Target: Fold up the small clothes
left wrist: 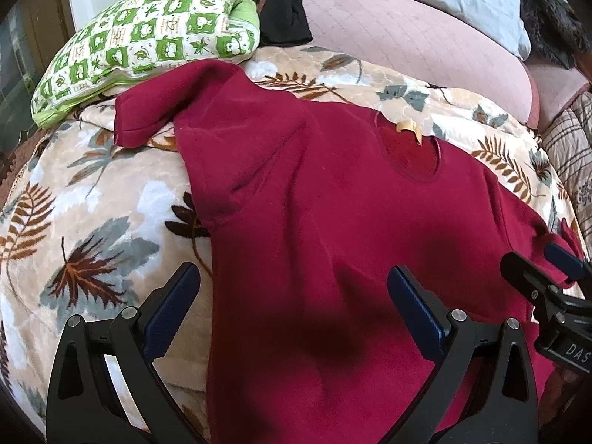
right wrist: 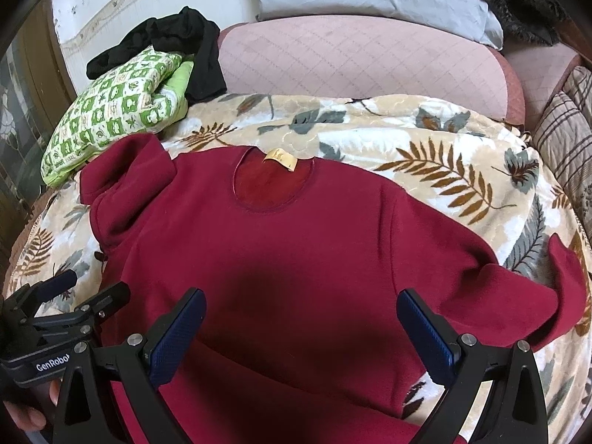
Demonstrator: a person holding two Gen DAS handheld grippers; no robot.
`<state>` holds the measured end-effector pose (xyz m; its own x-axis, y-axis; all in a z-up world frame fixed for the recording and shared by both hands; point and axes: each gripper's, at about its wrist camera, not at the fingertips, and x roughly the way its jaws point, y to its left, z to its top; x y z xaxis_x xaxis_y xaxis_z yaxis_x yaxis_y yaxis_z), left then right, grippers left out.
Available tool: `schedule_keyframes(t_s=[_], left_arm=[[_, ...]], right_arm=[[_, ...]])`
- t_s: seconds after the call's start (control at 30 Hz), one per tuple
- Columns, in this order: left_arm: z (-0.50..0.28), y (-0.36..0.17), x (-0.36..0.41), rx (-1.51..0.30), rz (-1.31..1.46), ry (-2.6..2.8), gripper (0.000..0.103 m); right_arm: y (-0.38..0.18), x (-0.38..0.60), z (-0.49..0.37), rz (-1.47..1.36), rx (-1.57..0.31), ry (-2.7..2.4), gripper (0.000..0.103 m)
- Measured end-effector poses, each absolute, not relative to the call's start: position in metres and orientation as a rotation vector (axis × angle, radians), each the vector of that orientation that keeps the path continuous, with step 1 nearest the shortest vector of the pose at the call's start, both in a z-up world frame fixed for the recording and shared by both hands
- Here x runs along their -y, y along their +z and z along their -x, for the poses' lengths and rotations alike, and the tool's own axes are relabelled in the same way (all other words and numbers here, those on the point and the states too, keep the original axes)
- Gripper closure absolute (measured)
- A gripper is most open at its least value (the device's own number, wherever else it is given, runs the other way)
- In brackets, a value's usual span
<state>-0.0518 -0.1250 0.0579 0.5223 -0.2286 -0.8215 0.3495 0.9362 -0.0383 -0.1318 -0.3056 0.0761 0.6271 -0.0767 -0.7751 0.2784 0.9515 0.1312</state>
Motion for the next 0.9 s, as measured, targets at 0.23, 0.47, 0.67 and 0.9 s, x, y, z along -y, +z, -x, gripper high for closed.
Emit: schedule_keyframes(t_s=[0.23,0.47,0.67,0.9], left_arm=[[0.044,0.058,0.121,-0.960,-0.130,-0.339,0.001],[0.037,0.058,0.113,-0.968,-0.103,-0.331,0.001],[0.018,0.063,0.091,-0.952,-0.093,-0.288,0.001],[-0.045,0.074,0.028,-0.892,-0.005,-0.155,0.001]], right_arm=[[0.073,0.301,0.123,-0.253,-0.875,-0.199,0.001],[0.071,0.293,0.116,-0.242,-0.881,-0.189,0.001],[0.064,0.288,0.109,-0.243,-0.897,-0.176,0.001],[0.060,0.283,0.100,-0.243,-0.908,-0.147,0.001]])
